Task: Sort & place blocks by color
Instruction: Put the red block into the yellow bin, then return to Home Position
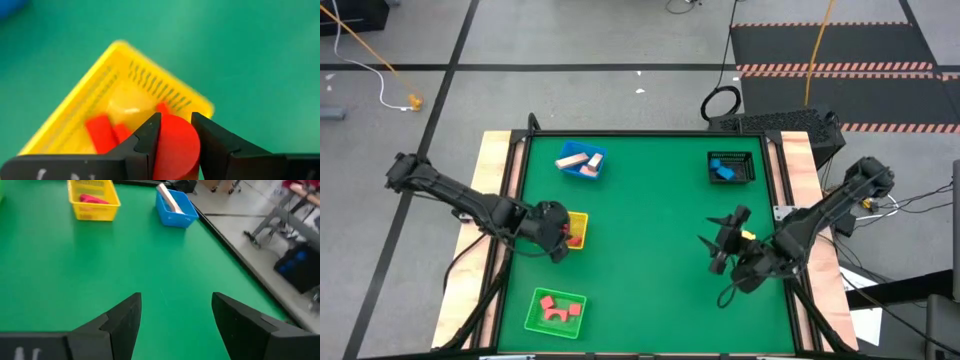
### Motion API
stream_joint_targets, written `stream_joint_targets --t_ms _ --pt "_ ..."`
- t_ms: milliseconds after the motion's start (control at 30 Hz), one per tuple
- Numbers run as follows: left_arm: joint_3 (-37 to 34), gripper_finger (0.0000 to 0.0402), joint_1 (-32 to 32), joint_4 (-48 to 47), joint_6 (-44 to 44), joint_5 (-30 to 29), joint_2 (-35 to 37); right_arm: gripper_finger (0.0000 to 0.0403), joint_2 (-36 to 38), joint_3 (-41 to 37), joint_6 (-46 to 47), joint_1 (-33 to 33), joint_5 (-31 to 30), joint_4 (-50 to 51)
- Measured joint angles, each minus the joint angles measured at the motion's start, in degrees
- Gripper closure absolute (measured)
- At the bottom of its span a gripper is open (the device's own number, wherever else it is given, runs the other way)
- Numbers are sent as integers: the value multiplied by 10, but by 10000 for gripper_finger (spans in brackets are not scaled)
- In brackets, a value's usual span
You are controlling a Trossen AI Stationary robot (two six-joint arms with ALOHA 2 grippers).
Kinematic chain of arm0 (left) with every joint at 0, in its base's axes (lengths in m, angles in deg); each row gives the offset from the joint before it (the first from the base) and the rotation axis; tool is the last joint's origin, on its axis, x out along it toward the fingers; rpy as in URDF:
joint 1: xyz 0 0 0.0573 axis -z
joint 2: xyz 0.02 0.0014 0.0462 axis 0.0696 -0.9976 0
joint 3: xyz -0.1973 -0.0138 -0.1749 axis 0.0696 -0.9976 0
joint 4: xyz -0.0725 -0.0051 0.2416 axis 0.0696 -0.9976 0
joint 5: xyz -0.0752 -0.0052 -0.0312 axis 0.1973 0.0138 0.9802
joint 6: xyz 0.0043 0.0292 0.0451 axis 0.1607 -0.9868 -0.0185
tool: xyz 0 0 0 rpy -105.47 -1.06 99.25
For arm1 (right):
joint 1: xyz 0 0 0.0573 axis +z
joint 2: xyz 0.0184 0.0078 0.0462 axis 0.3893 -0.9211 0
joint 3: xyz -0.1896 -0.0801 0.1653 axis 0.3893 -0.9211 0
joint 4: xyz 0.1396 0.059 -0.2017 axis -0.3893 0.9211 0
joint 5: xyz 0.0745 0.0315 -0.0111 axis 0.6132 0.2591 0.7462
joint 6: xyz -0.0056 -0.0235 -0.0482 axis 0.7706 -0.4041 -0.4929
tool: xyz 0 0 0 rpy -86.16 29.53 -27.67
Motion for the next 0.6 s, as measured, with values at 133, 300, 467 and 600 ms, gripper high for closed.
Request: stream_joint_targets --t_ms 133,300,467,600 --pt "-41 310 8 19 44 -5 -1 169 61 -85 7 -1 -1 -96" --pt "-67 308 8 40 42 -15 -1 169 114 -174 -81 -1 0 -260" --pt "-87 254 7 39 62 -25 -1 169 147 -238 -108 -1 0 -348" --pt "-91 227 7 39 69 -25 -1 169 165 -271 -103 -1 0 -384"
